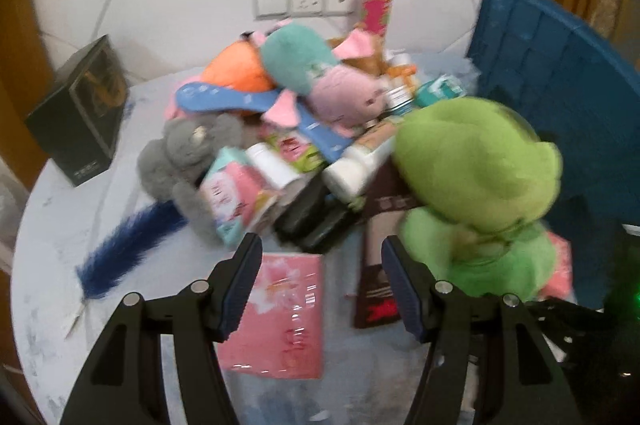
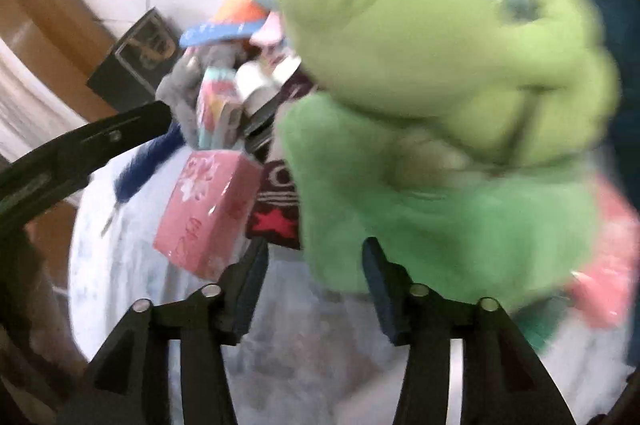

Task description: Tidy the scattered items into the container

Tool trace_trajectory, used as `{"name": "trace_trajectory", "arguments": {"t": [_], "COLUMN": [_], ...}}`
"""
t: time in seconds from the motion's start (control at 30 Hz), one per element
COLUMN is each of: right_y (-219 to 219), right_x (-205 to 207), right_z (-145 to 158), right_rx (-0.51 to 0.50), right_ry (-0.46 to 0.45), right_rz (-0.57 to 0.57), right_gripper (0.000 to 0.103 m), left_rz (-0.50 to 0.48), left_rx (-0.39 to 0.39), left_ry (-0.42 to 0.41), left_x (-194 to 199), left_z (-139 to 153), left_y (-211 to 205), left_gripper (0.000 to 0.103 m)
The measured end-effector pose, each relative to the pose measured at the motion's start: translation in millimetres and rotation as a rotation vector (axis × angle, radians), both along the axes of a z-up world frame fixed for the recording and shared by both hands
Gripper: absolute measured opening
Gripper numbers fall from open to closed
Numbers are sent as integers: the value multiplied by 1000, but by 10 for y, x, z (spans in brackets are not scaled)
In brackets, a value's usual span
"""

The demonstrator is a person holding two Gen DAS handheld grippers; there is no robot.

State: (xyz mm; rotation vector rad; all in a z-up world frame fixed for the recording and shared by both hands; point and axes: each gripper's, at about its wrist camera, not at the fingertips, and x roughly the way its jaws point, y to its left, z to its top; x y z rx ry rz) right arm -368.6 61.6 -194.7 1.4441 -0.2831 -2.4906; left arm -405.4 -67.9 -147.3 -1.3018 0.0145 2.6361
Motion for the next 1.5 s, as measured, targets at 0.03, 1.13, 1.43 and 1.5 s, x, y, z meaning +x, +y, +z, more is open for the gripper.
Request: {"name": "trace_trajectory", "arguments": {"t": [0.03, 1.13, 1.43, 1.5], "right_y": [105, 1113, 1155, 1164], "right_x": [53, -65, 11, -18], "right_z": [119, -121, -171, -161], "right_rx": [8, 35, 1, 6], "right_ry": [25, -54, -67, -56], "right_rz": [-28, -105, -115, -114], "right_gripper": [64, 78, 74, 74], "left_rz": [-18, -111, -139, -143], "left_rx": [13, -108, -140, -136], "left_ry": [10, -86, -60, -42], "left_x": [-8, 291, 128, 133], "left_z": [58, -365, -430, -434], "left_y": [79, 604, 766, 777], "left_gripper": [66, 84, 85, 85]}}
